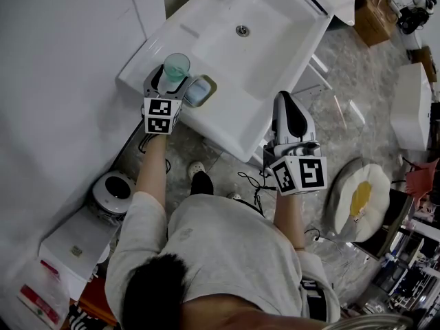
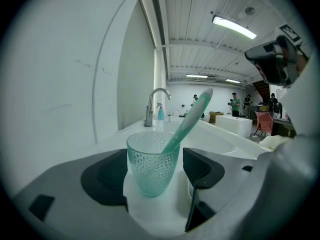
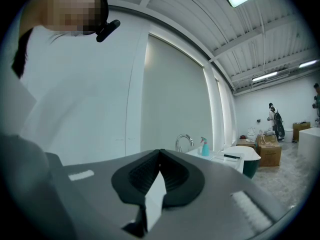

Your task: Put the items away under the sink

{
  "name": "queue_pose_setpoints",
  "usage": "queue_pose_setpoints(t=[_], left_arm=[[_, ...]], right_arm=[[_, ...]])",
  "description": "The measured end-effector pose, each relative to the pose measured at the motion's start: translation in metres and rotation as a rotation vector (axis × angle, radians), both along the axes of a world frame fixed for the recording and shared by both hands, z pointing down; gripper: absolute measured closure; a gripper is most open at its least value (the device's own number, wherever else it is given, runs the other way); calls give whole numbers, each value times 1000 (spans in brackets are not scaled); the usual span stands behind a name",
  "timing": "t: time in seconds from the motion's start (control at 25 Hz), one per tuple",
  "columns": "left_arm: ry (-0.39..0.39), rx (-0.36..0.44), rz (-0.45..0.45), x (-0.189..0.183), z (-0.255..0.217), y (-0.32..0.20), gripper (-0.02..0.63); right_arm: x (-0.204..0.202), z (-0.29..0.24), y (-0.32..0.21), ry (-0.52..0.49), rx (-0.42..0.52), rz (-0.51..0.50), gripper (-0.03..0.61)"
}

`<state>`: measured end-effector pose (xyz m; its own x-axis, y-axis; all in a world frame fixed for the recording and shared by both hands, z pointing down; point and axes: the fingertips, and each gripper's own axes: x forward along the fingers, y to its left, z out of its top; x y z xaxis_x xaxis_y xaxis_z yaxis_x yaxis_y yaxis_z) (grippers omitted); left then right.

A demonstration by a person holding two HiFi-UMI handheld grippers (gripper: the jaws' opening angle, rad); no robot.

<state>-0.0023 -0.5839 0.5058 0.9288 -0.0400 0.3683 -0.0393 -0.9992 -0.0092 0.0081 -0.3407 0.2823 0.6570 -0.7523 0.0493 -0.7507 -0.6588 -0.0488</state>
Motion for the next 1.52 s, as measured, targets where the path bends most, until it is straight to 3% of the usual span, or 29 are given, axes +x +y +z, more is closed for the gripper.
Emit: queue_pose_setpoints(t=[0.32, 0.52, 0.8, 1.0, 1.52], left_arm=[[16, 21, -3, 0, -2, -2, 298], [48, -10, -7, -7, -12, 2, 299], [118, -51, 2, -16, -53, 12, 299], [152, -35, 28, -26, -83, 28, 299], [234, -54, 101, -48, -152, 101, 300]], right_arm=[[-1, 1, 3, -1, -10, 3, 566], [-6, -1, 7, 4, -6, 0, 566], [-12, -9, 16, 17, 19, -10, 566], [-21, -16, 27, 28, 40, -14, 568], [-38, -34, 87, 61, 86, 46, 568]])
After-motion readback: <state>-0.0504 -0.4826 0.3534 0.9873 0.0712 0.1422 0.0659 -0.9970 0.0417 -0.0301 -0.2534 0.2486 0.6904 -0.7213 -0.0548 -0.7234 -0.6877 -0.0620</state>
